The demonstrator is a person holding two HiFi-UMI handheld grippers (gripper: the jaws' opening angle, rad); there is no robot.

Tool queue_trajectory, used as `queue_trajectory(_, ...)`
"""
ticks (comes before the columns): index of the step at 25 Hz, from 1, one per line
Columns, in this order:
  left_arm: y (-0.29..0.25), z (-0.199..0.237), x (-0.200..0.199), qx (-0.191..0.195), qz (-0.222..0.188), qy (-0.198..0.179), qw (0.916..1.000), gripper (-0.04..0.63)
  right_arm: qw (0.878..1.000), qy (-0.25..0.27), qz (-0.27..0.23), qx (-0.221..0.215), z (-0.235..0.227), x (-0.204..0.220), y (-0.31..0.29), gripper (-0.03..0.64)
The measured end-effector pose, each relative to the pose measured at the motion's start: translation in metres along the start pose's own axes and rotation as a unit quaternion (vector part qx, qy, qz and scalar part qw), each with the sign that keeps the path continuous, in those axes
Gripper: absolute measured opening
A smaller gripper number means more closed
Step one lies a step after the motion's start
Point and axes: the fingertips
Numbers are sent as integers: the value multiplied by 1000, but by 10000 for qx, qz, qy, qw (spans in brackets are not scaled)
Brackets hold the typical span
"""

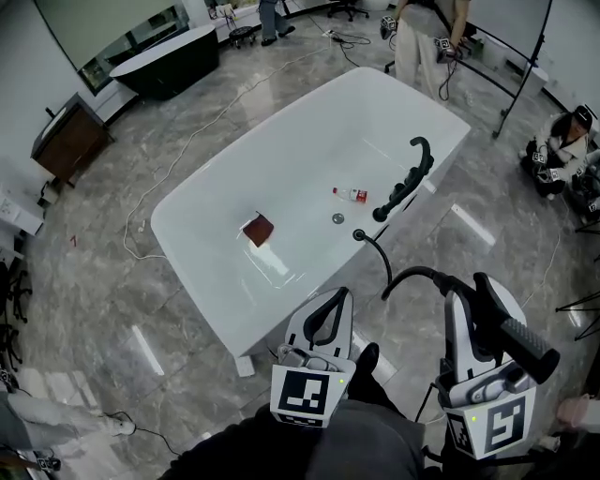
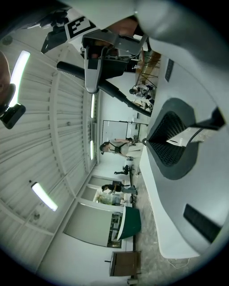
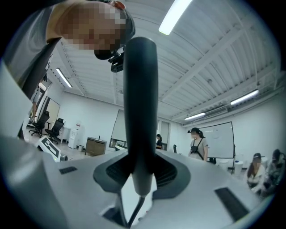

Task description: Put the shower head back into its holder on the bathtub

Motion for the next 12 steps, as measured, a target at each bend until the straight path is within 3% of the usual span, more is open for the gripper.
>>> queue_trajectory(12, -54, -30, 3, -373, 225, -189, 9989, 3, 9986, -258, -147, -431, -71, 17, -8, 129)
Point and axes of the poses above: the fingertips, and each gripper's own axes: y backward along the fingers, z to its left, x out of its underside, and after that the axes turned 15 degrees about -x, right-handed
